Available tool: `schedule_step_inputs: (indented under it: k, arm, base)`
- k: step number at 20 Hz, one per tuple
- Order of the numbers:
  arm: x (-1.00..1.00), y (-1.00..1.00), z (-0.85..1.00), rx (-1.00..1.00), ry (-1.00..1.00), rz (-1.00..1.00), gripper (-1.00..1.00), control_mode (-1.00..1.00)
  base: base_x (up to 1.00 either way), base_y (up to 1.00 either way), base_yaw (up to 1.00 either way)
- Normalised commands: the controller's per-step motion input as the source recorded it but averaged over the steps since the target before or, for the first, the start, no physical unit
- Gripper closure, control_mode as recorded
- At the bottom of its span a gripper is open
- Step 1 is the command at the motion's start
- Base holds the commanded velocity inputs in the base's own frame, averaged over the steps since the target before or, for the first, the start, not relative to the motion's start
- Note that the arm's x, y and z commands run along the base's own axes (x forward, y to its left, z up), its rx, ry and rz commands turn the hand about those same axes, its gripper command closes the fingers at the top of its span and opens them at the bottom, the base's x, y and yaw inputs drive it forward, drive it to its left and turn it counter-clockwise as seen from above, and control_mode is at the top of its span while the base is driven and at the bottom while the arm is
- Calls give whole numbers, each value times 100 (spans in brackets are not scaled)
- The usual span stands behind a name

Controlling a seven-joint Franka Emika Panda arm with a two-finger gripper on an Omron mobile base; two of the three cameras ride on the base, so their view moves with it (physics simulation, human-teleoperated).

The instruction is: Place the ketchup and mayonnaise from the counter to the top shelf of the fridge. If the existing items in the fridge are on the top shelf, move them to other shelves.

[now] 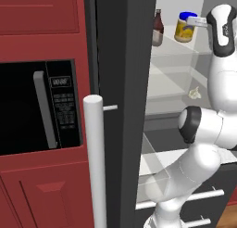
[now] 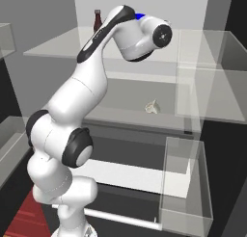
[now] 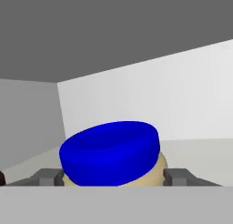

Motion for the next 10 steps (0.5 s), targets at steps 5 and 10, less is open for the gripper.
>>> schedule_step_inputs:
  k: [5,10]
  arm:
    - [-7,0,0,0,-5,0,-100,-100]
    - [-20,0,0,-1,-14,0,-100,-100]
  base:
    - [0,0,0]
    - [0,0,0]
